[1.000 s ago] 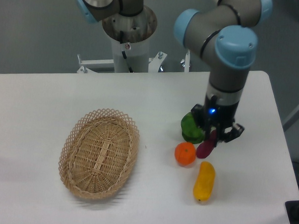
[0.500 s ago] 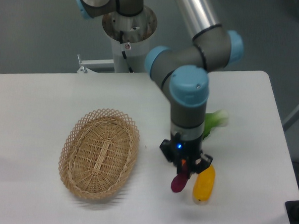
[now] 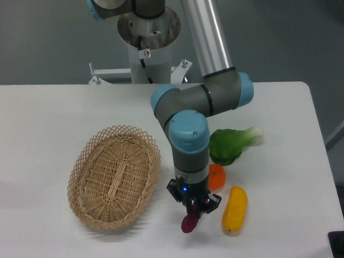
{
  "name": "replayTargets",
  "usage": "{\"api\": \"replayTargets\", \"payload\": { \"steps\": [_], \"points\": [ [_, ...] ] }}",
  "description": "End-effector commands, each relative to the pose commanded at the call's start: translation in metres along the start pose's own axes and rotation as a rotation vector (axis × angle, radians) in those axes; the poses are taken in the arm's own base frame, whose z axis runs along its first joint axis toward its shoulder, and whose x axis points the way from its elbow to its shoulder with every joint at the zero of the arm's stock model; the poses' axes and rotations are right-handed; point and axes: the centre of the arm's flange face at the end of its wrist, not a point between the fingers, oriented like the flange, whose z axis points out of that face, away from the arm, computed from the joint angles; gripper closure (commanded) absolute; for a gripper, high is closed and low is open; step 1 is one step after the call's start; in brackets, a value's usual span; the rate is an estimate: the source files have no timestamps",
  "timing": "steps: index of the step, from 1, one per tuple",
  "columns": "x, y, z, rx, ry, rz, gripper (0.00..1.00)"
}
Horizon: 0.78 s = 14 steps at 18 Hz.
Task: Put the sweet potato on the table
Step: 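Carry the sweet potato past the orange and lower it onto the table, then open the gripper to release the sweet potato on the table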
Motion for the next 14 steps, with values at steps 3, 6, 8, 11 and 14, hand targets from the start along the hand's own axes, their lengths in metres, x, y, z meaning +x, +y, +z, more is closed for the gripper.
{"api": "replayTargets", "payload": {
  "steps": [3,6,8,11,14],
  "points": [
    [0.008,0.006,0.010,-0.016,0.018,0.007,0.84],
    [0.013,0.005,0.015,-0.021,0.025,0.015,0.83],
    [0.013,0.006,0.015,-0.023,0.025,0.017,0.81],
    [0.011,0.004,0.011,-0.013,0.017,0.019,0.49],
    [0.000,-0.004,-0.010,0.010,-0.018,0.022,0.00]
  ]
}}
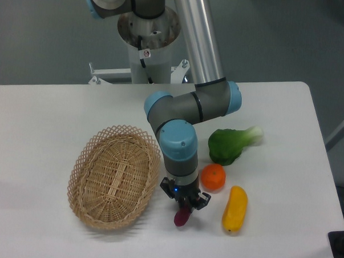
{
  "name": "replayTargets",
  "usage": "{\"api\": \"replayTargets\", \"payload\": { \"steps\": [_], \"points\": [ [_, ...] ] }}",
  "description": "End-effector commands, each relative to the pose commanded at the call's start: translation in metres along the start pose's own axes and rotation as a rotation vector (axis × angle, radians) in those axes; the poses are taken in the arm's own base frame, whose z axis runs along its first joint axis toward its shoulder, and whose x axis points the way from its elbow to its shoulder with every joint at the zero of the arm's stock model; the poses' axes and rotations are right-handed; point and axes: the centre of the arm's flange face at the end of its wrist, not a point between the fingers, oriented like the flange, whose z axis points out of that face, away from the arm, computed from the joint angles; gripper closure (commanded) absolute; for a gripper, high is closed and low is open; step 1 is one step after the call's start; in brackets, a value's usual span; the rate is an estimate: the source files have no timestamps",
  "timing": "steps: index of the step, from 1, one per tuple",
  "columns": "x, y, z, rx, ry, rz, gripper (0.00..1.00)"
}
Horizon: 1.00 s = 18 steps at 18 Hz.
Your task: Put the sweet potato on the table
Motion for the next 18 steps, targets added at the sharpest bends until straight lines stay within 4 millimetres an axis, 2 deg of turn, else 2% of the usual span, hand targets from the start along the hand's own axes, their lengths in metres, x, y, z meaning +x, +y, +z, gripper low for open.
{"api": "replayTargets", "payload": {
  "steps": [2,7,10,13,18],
  "points": [
    [-0.005,-0.003,-0.016,0.017,-0.021,-0.004,0.00],
    [-0.019,-0.009,-0.073,0.077,-0.089,-0.009,0.00],
    [-0.039,-0.015,-0.106,0.110,-0.145,-0.019,0.00],
    [-0.074,0.010,-0.132,0.060,-0.184,-0.003,0.00],
    [-0.106,0.057,-0.163,-0.010,-0.172,0.198,0.00]
  ]
}}
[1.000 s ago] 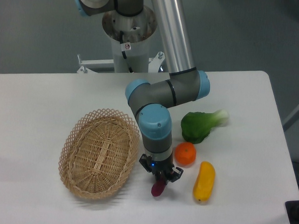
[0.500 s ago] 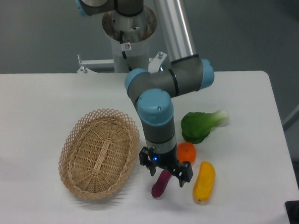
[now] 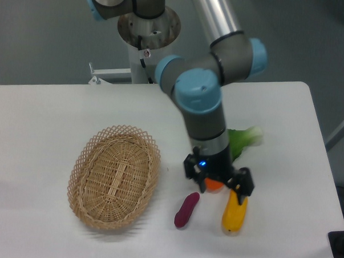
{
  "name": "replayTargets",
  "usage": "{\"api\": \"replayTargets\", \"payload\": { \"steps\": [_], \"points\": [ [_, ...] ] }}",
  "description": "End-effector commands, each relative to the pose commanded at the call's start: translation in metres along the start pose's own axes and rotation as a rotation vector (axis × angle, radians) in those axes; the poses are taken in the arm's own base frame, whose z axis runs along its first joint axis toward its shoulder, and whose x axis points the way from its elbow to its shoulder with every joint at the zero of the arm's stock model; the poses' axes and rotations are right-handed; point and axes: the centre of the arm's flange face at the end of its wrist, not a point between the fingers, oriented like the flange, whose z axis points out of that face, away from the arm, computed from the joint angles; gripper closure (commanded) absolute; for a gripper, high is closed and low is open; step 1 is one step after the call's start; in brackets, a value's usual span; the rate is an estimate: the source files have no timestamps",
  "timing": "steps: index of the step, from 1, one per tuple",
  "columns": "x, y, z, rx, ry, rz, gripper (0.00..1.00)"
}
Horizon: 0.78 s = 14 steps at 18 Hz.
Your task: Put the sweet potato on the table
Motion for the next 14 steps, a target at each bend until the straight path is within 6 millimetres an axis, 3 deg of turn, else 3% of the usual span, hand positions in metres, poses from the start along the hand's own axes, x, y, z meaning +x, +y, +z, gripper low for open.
{"api": "replayTargets", "payload": {
  "steps": [8,11,14],
  "points": [
    [-0.028,0.096,-0.028,-0.018,0.133,0.251,0.00],
    [-0.028,0.109,-0.030,-0.007,0.138,0.251,0.00],
    [-0.028,0.109,-0.031,0.008,0.134,0.246,0.00]
  ]
}}
